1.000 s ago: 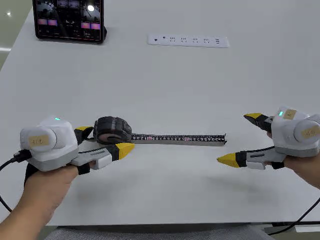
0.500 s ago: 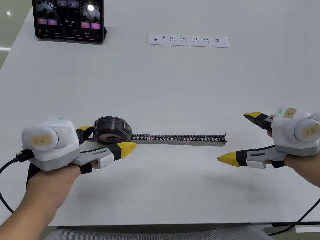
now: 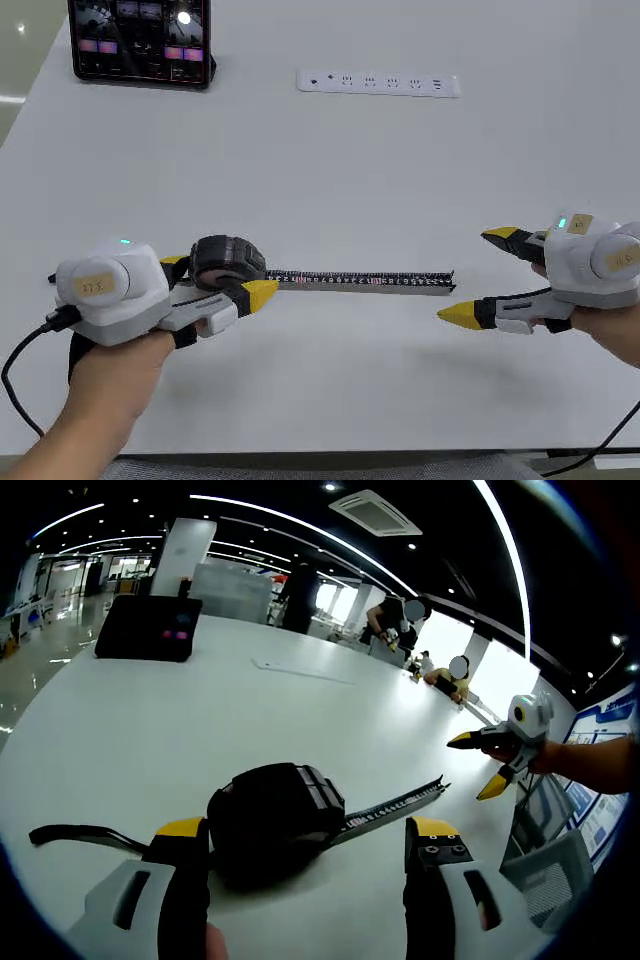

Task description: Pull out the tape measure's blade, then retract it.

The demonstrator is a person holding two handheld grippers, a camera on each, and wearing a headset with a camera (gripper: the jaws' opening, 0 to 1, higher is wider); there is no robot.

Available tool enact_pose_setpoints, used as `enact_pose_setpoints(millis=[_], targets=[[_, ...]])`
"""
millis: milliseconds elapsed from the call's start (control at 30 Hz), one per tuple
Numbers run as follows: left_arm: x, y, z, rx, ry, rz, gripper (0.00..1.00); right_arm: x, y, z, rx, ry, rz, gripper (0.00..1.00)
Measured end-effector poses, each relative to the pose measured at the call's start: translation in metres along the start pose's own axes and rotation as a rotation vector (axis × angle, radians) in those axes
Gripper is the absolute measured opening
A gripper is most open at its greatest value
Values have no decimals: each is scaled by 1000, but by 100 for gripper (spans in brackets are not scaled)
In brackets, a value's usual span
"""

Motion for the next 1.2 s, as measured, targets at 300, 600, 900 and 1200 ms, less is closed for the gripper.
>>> enact_pose_setpoints(millis=[300, 600, 900, 1200], targets=[[9, -2, 3, -5, -4, -66, 77, 3, 1, 0, -48, -37, -44, 67], [10, -3, 2, -20, 8, -125, 76, 7, 1, 4, -80, -72, -78, 63], [13, -4, 5, 3, -8, -189, 74, 12, 2, 8, -116, -109, -117, 55], [17, -10, 6, 13, -31, -263, 70, 16, 3, 11, -154, -154, -150, 46]])
Point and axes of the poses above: the centre of the closed fingertips' face, and the gripper's own axes: x roughly forward along the fingers, y roughly to its right, z roughly out of its underside, the point moved 1 cm from there along -x, roughly backward along the fingers, and after that the axes turned 1 degree about -z, right-handed, at the moved point
